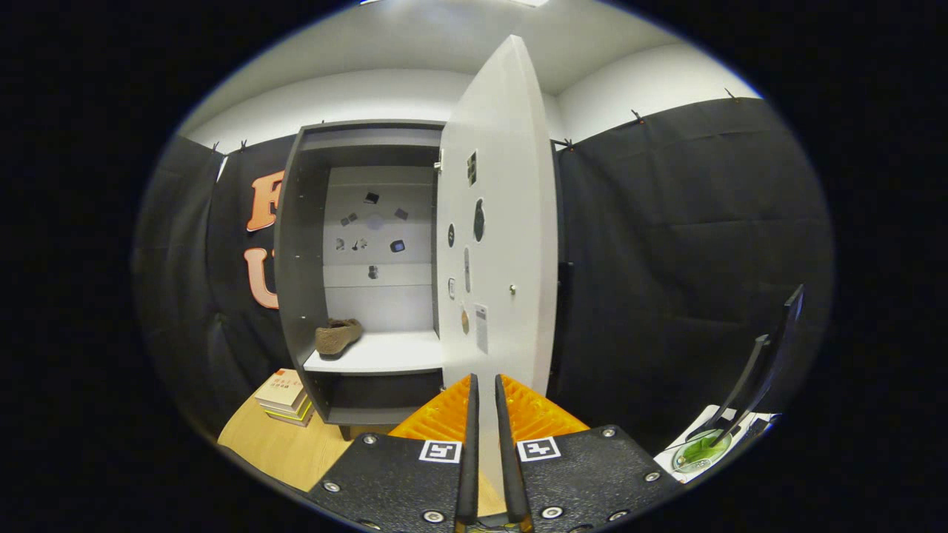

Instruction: Open the shoe cabinet door, grab the shoes and put them into the shoe cabinet, then close the shoe cabinet door.

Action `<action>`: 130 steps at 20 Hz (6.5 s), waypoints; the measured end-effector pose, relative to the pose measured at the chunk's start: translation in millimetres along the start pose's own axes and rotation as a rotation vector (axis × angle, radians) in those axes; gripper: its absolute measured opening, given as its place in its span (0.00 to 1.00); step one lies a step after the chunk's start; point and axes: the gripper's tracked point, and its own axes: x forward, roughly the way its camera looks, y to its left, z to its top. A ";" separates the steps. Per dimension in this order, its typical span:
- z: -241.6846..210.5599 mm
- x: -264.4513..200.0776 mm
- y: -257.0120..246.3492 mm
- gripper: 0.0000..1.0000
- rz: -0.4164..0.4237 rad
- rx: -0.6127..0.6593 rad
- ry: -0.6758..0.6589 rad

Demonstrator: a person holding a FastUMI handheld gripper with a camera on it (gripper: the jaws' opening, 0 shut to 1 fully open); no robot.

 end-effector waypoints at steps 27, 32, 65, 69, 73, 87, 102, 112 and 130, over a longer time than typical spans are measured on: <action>-215.7 24.8 163.0 0.14 0.354 -0.060 0.442; -283.1 39.9 181.0 0.14 0.406 -0.108 0.561; -417.1 131.2 220.4 0.09 0.429 0.006 0.730; -380.2 110.1 202.6 0.09 0.402 0.053 0.709; -329.5 108.8 194.2 0.09 0.395 0.045 0.647; -143.8 179.0 219.0 0.09 0.404 0.067 0.406; -17.5 335.8 238.6 0.08 0.373 -0.072 0.247; -45.5 420.9 258.9 0.09 0.358 -0.080 0.327; -60.8 410.6 257.8 0.18 0.331 0.011 0.398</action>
